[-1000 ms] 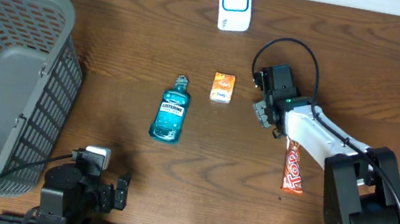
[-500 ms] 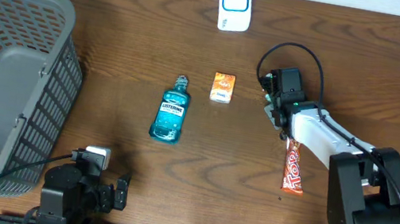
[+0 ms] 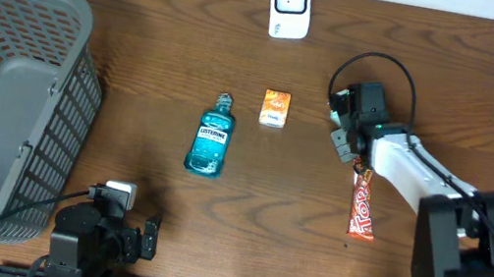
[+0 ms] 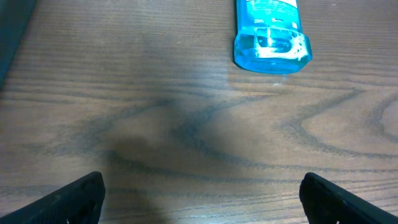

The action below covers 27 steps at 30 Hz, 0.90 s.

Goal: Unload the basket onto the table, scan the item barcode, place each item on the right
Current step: 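Reach the right gripper to the green wipes pack and grasp it, then lift the wipes pack and carry it to the white scanner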

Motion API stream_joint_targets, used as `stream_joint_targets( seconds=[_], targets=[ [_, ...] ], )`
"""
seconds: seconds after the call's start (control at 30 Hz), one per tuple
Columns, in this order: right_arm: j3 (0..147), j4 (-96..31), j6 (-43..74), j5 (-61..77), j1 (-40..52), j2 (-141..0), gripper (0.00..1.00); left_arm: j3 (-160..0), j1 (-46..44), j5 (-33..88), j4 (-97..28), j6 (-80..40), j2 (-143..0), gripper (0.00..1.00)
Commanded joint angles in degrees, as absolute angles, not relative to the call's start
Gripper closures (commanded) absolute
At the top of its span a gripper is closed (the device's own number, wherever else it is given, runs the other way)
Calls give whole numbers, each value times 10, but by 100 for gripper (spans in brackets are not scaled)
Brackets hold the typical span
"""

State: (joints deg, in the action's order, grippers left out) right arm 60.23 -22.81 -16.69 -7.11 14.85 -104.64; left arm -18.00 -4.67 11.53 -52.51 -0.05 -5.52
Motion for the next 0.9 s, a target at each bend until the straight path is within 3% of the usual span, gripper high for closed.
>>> stream_joint_targets(
  seconds=[0.0,0.13,0.37,0.5,0.87],
  targets=[
    [630,-273,-137,225,128,-993,99,-178,-48,118,-527,-3,-56,0],
    [631,-321,-138,511,83,-959,99,-178,-48,118,-527,-3,-56,0],
    [628,-432,-229,805,57,-960,99,-178,-48,118,-527,-3,-56,0],
    [628,-509,-322,892,70,-960,99,-178,-48,118,-527,-3,-56,0],
    [628,-724,-404,895,163,-960,99,-178,-48,118,-527,-3,-56,1]
  ],
)
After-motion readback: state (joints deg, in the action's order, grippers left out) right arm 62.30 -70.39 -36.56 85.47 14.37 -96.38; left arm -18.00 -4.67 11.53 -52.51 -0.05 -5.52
